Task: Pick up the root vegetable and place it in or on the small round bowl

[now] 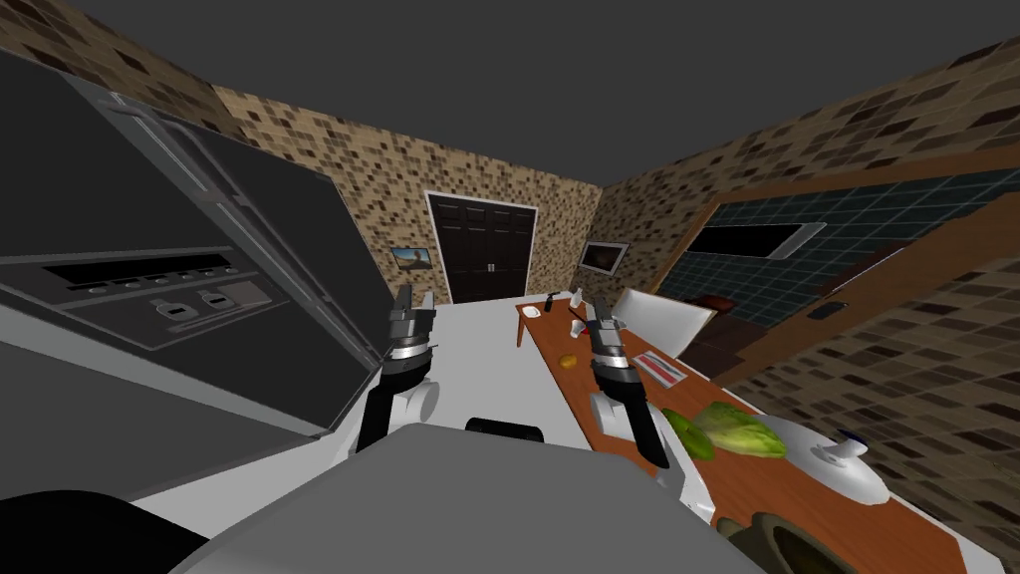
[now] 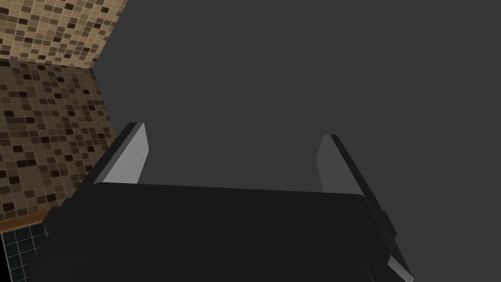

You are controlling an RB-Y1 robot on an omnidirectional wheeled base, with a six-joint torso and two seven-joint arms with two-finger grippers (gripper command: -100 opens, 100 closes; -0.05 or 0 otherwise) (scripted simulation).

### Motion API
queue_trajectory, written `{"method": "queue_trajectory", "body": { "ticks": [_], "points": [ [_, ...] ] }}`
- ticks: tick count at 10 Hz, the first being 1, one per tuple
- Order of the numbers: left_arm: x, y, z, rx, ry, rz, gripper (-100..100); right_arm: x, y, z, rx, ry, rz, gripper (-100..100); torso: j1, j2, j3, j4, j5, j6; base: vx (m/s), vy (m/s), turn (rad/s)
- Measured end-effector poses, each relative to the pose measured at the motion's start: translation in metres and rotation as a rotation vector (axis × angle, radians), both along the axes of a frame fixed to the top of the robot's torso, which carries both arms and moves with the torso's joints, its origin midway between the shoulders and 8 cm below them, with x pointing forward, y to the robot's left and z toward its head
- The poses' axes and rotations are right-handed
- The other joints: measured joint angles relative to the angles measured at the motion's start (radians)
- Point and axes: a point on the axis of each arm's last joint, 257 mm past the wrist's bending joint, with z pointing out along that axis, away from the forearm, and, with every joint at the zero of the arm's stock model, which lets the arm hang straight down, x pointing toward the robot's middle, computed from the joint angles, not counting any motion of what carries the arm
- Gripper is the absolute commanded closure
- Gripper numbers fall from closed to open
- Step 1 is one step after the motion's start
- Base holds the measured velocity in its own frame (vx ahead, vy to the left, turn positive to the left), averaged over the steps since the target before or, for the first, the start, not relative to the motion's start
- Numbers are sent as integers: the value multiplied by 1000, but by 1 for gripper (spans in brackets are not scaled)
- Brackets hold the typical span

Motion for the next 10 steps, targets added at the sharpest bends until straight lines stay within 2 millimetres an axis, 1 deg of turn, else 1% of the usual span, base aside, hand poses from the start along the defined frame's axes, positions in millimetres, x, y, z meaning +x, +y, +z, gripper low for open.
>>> {"method": "queue_trajectory", "body": {
  "ticks": [1, 2, 3, 5, 6, 7, 8, 10],
  "points": [
    [0, 0, 0, 0, 0, 0, 0, 4, 5, 1, -24, -5, 5, -100, 0, 1, 0, 0, 0, 0, 12, 3, 127],
    [0, 0, 0, 0, 0, 0, 0, 11, 15, 3, -64, -11, 16, -100, 0, 1, 0, 0, 0, 0, 19, 1, 206],
    [0, 0, 0, 0, 0, 0, 0, 19, 27, 0, -120, -12, 25, -100, 0, 0, 0, 0, 0, 0, 20, -2, 87],
    [0, 0, 0, 0, 0, 0, 0, 29, 41, -1, -203, -28, 38, -100, 1, 0, 0, 0, 0, 0, 33, 9, 208],
    [0, 0, 0, 0, 0, 0, 0, 37, 53, -4, -270, -33, 44, -100, 1, -1, -1, 0, 0, 0, 35, 3, 87],
    [0, 0, 0, 0, 0, 0, 0, 40, 59, -4, -309, -42, 47, -100, 1, 0, 0, 0, 0, 1, 32, 12, 151],
    [0, 0, 0, 0, 0, 0, 0, 44, 67, -4, -369, -54, 52, -100, 1, 0, 0, 0, 0, 0, 49, 19, 314],
    [0, 0, 0, 0, 0, 0, 0, 54, 84, -13, -488, -73, 56, -100, 2, -1, -1, 0, 0, 1, 47, 13, 152]
  ]
}}
